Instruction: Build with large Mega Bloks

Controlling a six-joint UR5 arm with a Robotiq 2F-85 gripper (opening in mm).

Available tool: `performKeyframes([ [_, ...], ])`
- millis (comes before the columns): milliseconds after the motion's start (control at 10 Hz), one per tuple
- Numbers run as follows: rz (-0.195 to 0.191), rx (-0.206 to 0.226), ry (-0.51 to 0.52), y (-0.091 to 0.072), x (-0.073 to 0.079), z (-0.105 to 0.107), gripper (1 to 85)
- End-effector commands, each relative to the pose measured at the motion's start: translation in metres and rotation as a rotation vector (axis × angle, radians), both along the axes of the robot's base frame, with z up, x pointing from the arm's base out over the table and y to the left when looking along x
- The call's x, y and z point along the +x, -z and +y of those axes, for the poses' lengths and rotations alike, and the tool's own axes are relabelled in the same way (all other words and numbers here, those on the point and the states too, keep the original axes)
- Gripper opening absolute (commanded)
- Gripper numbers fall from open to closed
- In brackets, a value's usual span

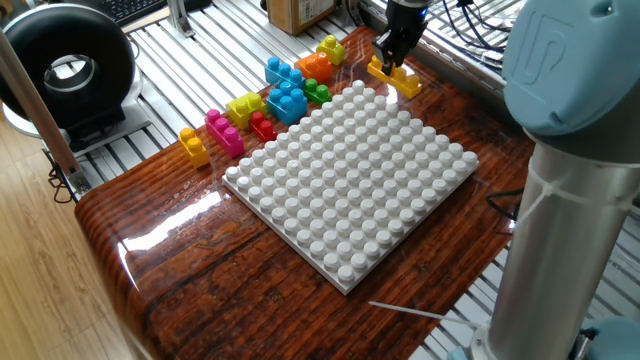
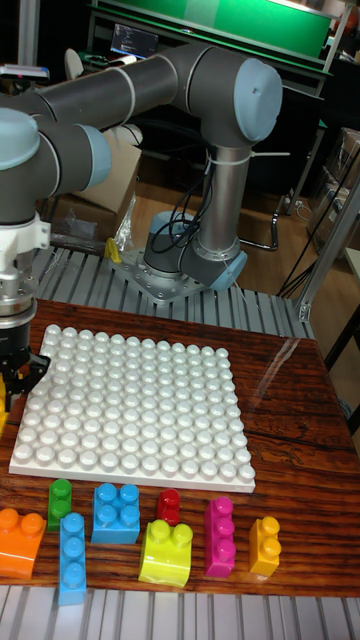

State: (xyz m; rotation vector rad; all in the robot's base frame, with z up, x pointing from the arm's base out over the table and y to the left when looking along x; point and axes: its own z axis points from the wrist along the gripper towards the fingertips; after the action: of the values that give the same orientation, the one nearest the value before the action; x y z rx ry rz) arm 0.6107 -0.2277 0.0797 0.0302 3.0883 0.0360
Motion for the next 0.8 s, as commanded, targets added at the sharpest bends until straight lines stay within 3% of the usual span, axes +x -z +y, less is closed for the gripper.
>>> performKeyframes([
  [0,-0.003,0.012,0.027,-0.003,-0.004,0.016,1.0],
  [700,0.006,-0.008,0.023,-0.002,-0.008,0.038,1.0],
])
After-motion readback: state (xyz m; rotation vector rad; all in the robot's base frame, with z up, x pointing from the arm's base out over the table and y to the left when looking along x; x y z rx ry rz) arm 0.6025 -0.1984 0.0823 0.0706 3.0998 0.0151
